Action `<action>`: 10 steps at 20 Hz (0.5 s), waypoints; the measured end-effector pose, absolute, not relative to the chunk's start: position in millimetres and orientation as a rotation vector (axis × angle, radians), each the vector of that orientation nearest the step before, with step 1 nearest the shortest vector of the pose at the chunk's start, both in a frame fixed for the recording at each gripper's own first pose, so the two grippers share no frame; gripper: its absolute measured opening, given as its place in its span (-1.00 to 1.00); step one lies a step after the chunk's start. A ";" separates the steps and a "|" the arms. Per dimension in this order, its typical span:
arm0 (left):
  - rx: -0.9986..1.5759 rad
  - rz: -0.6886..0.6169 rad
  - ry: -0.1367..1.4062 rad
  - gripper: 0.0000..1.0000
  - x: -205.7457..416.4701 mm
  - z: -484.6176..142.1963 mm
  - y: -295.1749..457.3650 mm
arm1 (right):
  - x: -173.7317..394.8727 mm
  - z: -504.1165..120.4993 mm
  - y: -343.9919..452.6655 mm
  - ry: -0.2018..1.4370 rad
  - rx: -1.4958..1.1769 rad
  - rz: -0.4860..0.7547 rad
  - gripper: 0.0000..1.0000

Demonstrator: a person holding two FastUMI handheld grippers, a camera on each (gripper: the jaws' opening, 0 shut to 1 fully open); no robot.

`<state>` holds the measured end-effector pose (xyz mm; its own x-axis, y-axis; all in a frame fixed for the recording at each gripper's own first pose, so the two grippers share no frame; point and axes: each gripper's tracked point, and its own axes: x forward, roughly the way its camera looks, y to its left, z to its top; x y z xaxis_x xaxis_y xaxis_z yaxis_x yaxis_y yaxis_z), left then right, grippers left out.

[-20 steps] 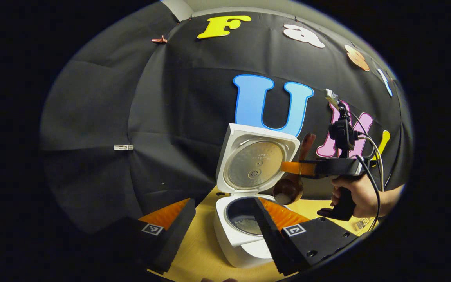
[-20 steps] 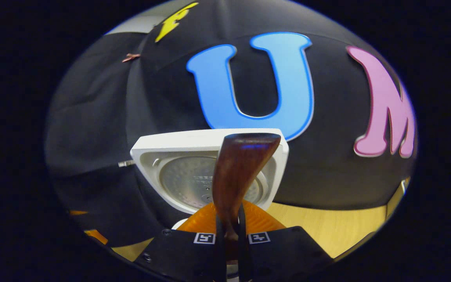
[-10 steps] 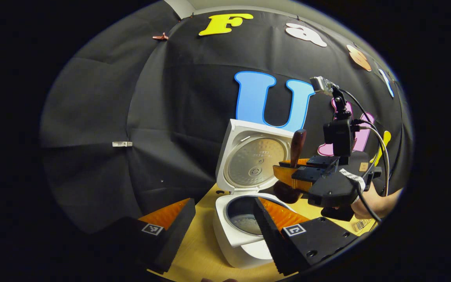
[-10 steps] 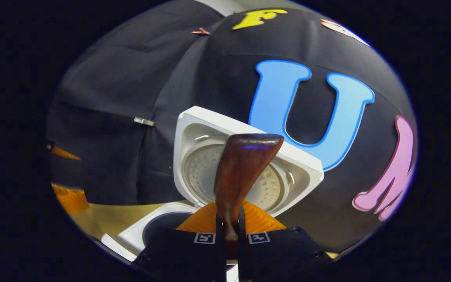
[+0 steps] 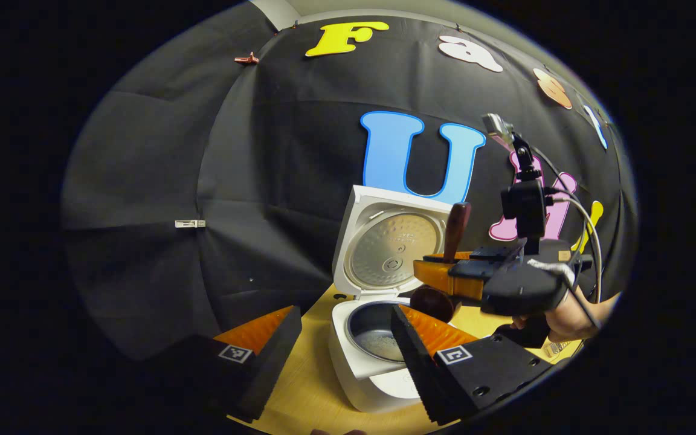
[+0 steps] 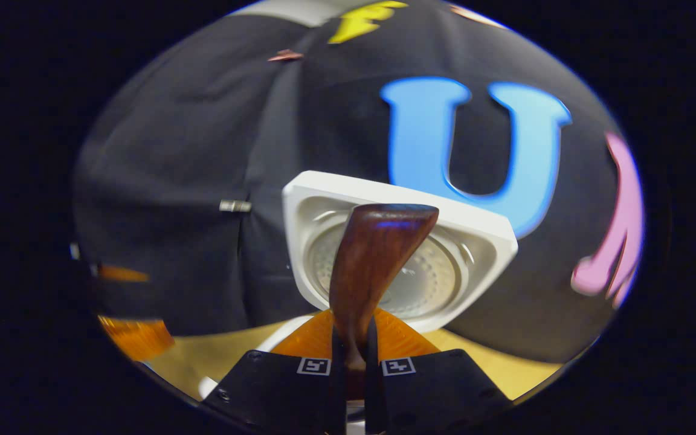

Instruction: Close the left gripper, press the button to open the rice cooker; take a wooden spoon from the chopstick holder with the right hand, scoop a spoonful of rice and pour it into the rice cooker, then put the wooden spoon back into the chopstick holder.

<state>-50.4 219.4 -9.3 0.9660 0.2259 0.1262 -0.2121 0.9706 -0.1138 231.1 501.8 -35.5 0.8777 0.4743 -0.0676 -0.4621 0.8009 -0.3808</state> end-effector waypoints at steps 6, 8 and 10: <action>-0.096 0.232 -0.136 0.90 -59.2 -9.1 210.3 | 244.7 -7.9 449.4 0.089 0.151 0.463 -0.68; -0.085 0.231 -0.137 0.90 -60.9 -7.0 203.6 | 240.2 -2.5 441.0 0.122 0.317 0.479 -0.68; -0.072 0.228 -0.140 0.90 -61.0 -4.1 195.1 | 235.2 -0.2 431.8 0.151 0.434 0.472 -0.69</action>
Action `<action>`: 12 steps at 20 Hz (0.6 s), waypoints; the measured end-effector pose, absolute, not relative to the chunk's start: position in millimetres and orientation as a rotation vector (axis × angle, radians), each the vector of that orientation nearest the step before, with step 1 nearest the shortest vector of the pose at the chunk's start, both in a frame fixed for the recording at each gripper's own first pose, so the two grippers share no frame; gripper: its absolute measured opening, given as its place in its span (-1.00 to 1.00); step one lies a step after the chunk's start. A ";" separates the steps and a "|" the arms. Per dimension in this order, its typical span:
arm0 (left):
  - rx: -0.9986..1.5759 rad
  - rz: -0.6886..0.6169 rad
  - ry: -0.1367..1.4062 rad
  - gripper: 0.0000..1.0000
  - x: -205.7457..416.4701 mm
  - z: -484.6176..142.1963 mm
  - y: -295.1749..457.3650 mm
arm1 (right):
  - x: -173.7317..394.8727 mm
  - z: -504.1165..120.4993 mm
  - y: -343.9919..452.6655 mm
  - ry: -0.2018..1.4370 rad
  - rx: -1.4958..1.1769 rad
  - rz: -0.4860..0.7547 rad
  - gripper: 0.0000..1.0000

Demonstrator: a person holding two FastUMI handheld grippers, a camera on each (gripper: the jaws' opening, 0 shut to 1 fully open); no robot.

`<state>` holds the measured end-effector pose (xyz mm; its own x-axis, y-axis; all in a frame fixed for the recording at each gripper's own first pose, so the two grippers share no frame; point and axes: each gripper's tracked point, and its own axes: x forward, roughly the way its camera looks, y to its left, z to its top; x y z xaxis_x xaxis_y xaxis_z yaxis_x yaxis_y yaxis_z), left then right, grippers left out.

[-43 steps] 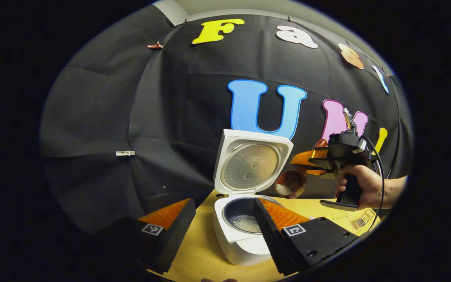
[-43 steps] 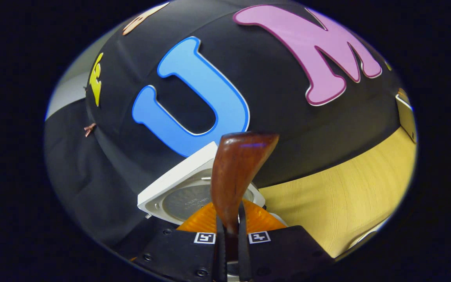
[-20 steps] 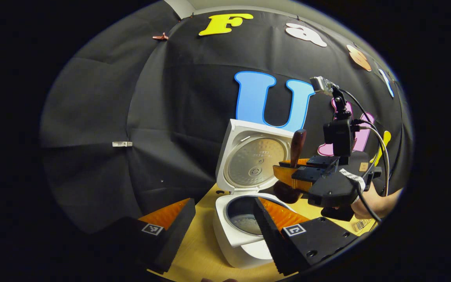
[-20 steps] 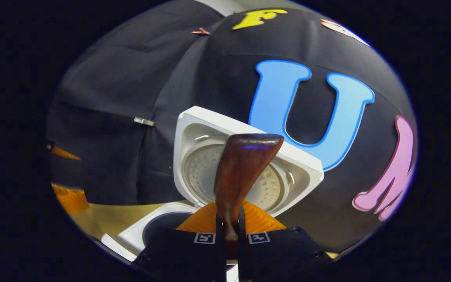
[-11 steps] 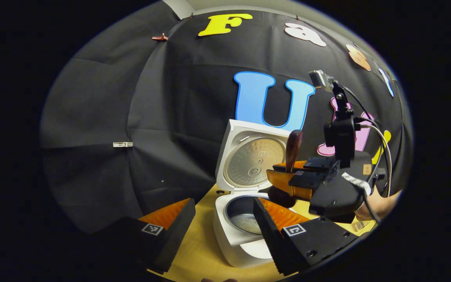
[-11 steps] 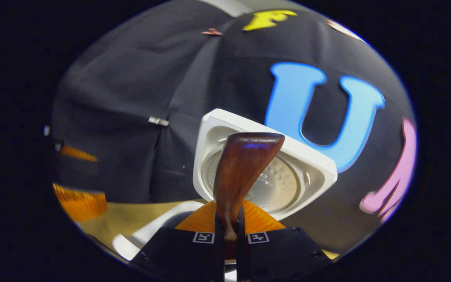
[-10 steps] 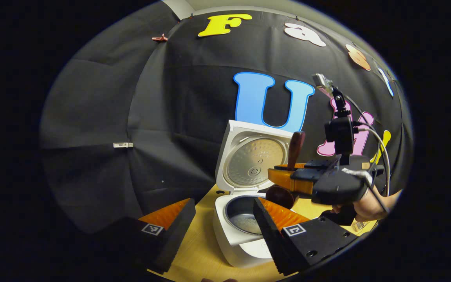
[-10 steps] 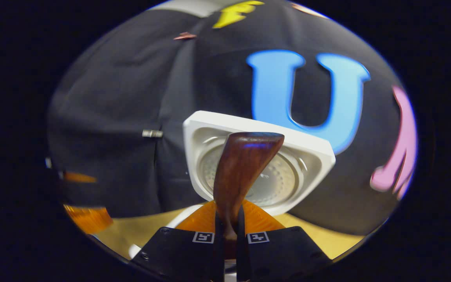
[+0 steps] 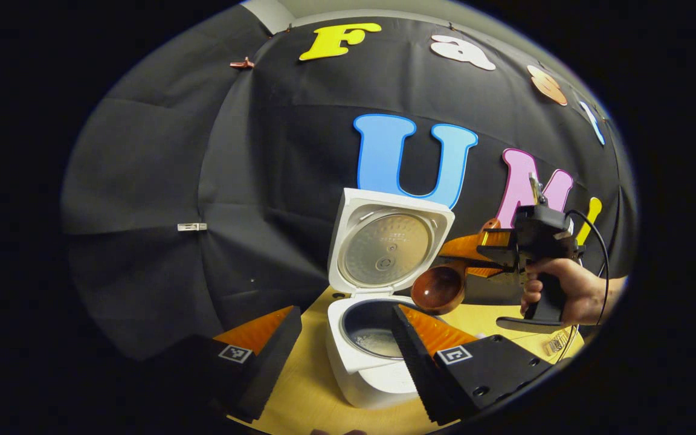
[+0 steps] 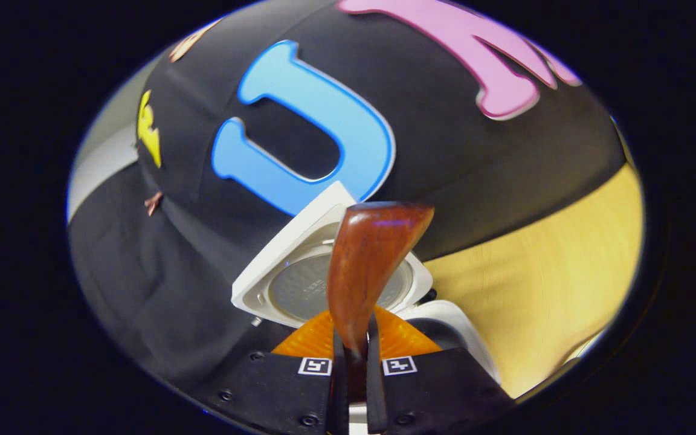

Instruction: Close the left gripper, press the button to open the rice cooker; take a wooden spoon from the chopstick holder with the right hand, scoop a spoonful of rice and pour it into the rice cooker, then put the wooden spoon back into the chopstick holder.

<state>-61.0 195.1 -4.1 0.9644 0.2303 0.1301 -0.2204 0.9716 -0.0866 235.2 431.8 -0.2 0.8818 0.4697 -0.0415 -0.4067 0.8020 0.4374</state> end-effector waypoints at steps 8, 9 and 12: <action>-0.035 0.201 -0.156 0.90 -56.6 11.7 151.8 | 190.5 48.0 361.0 0.099 0.664 0.481 -0.68; -0.032 0.196 -0.156 0.90 -54.6 14.1 145.1 | 185.2 55.3 344.8 0.081 0.676 0.462 -0.68; -0.018 0.182 -0.167 0.90 -47.1 22.0 124.4 | 166.5 75.8 287.9 0.024 0.701 0.418 -0.69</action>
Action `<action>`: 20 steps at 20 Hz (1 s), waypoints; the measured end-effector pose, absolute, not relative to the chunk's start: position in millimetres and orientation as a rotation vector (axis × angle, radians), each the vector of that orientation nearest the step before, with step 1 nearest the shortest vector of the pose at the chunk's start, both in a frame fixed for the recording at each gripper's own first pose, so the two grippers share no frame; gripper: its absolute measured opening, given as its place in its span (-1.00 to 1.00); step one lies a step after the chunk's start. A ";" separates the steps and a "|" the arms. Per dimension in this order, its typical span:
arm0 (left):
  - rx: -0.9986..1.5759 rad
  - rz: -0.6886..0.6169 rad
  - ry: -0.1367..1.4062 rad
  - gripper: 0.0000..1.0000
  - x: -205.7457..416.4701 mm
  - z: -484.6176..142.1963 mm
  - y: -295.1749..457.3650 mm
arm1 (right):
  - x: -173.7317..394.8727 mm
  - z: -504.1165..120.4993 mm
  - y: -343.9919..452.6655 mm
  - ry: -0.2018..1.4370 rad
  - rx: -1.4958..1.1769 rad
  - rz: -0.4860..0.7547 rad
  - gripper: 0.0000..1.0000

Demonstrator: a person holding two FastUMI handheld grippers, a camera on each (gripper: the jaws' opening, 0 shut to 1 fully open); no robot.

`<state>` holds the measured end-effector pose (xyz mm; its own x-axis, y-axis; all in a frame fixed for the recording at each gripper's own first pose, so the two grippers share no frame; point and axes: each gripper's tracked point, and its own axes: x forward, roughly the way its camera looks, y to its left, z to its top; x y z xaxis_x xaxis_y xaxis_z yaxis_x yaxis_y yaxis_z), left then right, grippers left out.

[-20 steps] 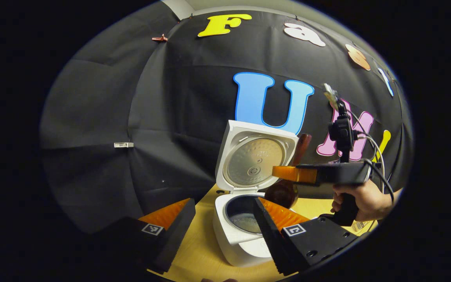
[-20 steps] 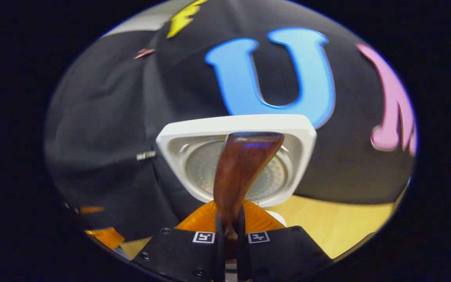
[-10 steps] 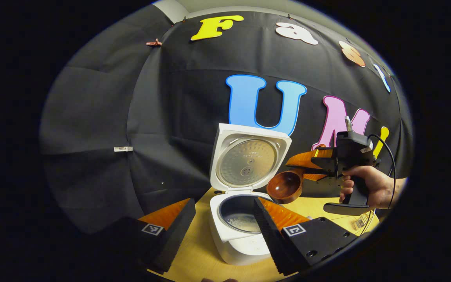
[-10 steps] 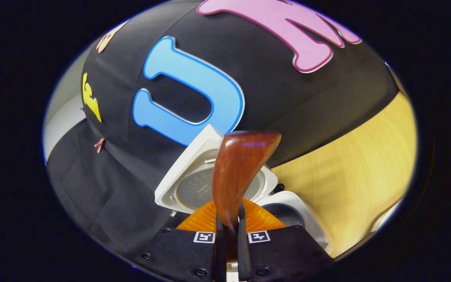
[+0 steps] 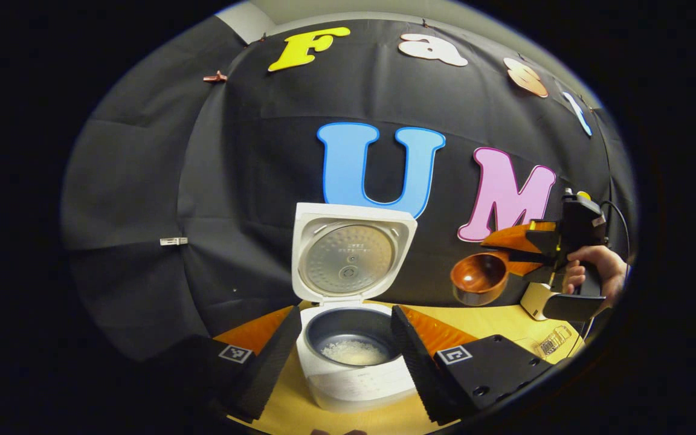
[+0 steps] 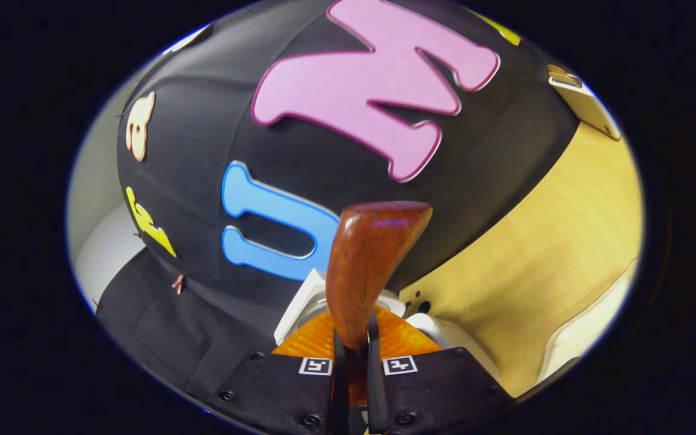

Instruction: Close the left gripper, press the button to open the rice cooker; take a wooden spoon from the chopstick holder with the right hand, scoop a spoonful of rice and pour it into the rice cooker, then put the wooden spoon back into the chopstick holder.

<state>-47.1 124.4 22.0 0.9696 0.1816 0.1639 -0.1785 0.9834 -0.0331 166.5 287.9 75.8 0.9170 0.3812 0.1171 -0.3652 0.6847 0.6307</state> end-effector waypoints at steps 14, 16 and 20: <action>0.021 0.104 -0.148 0.90 -2.4 31.4 29.8 | 91.6 90.4 -19.3 -0.165 0.756 0.089 -0.69; 0.009 0.095 -0.142 0.90 2.1 31.1 18.9 | 86.3 83.7 -62.9 -0.180 0.763 0.034 -0.69; 0.011 0.104 -0.119 0.90 10.1 27.6 5.3 | 81.6 58.5 -150.4 -0.182 0.735 -0.088 -0.70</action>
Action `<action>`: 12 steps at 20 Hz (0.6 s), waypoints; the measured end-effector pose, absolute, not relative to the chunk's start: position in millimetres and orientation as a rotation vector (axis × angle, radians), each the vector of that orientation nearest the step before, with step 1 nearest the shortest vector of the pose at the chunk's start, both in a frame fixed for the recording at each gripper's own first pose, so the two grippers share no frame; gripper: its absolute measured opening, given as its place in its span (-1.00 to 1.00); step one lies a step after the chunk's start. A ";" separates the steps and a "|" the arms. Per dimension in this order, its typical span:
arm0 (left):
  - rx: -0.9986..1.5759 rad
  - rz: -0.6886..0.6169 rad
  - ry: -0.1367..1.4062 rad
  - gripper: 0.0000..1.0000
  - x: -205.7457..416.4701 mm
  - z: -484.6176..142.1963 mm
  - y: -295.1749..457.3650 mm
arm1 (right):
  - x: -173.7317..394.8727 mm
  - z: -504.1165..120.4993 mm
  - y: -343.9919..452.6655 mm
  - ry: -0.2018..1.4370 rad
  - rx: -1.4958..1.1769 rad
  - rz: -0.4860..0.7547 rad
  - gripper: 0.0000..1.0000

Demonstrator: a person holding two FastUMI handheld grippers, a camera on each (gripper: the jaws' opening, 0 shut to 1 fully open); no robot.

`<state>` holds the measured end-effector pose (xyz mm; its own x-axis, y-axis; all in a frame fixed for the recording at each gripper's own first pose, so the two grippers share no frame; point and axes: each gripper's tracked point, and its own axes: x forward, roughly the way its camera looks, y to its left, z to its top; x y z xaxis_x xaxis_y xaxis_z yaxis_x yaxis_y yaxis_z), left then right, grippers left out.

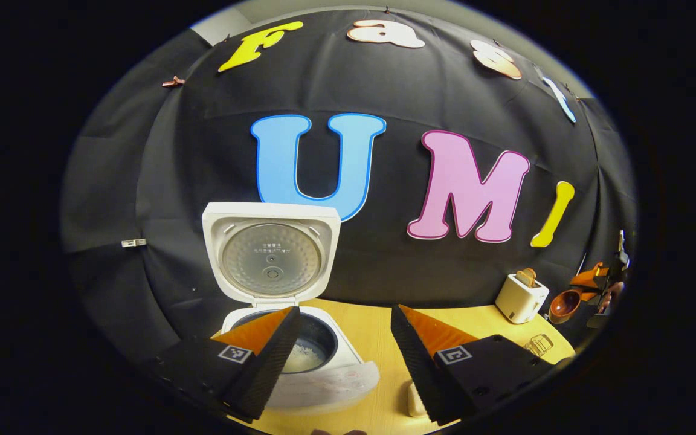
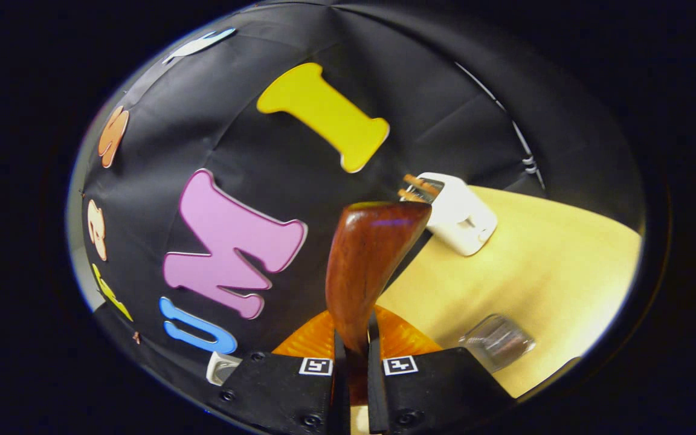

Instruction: Close the left gripper, press the button to open the rice cooker; take a wooden spoon from the chopstick holder with the right hand, scoop a spoonful of rice and pour it into the rice cooker, then put the wooden spoon back into the chopstick holder.

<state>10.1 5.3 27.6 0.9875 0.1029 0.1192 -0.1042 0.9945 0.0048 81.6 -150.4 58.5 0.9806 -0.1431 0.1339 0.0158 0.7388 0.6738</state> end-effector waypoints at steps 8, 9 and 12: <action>0.022 0.124 -0.083 0.90 17.5 22.5 -3.4 | 97.1 -3.6 -220.8 -0.113 0.601 -0.205 -0.68; 0.025 0.128 -0.079 0.90 18.0 22.3 -3.0 | 102.8 -8.4 -222.6 -0.106 0.588 -0.207 -0.69; 0.039 0.135 -0.065 0.90 19.8 19.9 -1.8 | 115.5 -19.0 -223.5 -0.089 0.527 -0.207 -0.69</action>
<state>19.8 -1.8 19.9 0.9888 0.1332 0.0671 -0.1357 0.9901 0.0345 115.5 -223.5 -19.0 0.9754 -0.2185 0.0307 0.1731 0.8442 0.5073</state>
